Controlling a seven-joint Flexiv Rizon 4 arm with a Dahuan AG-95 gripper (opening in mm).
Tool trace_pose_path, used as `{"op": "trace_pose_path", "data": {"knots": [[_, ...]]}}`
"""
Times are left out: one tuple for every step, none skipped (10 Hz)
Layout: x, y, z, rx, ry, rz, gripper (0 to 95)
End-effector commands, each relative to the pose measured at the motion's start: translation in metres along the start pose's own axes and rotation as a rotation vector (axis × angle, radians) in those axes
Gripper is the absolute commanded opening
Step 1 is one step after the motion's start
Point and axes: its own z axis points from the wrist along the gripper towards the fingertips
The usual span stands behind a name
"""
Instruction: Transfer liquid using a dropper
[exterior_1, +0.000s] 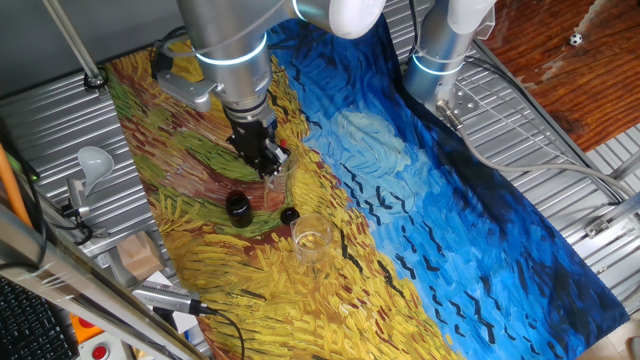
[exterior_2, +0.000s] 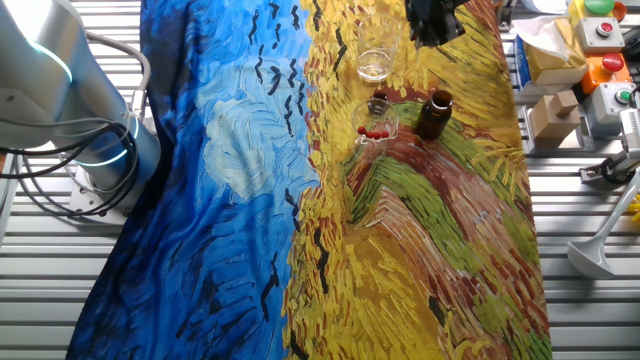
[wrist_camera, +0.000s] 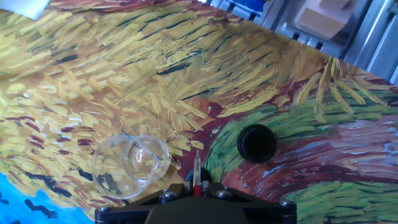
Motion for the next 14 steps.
{"op": "trace_pose_path", "data": {"knots": [[-0.0001,-0.0005,0.0003,-0.001,0.002,-0.005,0.0],[0.0023,-0.0011,0.0014,-0.003,0.008,-0.01,0.0],[0.003,-0.0012,0.0017,-0.002,0.011,-0.01,0.0],[0.003,-0.0012,0.0017,-0.004,0.009,-0.003,0.0],[0.003,-0.0012,0.0017,-0.005,0.01,-0.003,0.0],[0.003,-0.0012,0.0017,-0.007,0.017,-0.011,0.0],[0.003,-0.0012,0.0017,-0.014,0.026,-0.032,0.0],[0.003,-0.0012,0.0017,-0.021,0.031,-0.051,0.0],[0.003,-0.0012,0.0017,-0.029,0.026,-0.068,0.0],[0.003,-0.0012,0.0017,-0.034,0.023,-0.071,0.0],[0.003,-0.0012,0.0017,-0.037,0.021,-0.07,0.0],[0.003,-0.0012,0.0017,-0.038,0.02,-0.069,0.0],[0.0033,0.0003,0.0005,-0.039,0.02,-0.065,0.0],[0.0037,0.0021,-0.0009,-0.038,0.021,-0.063,0.0]]}}
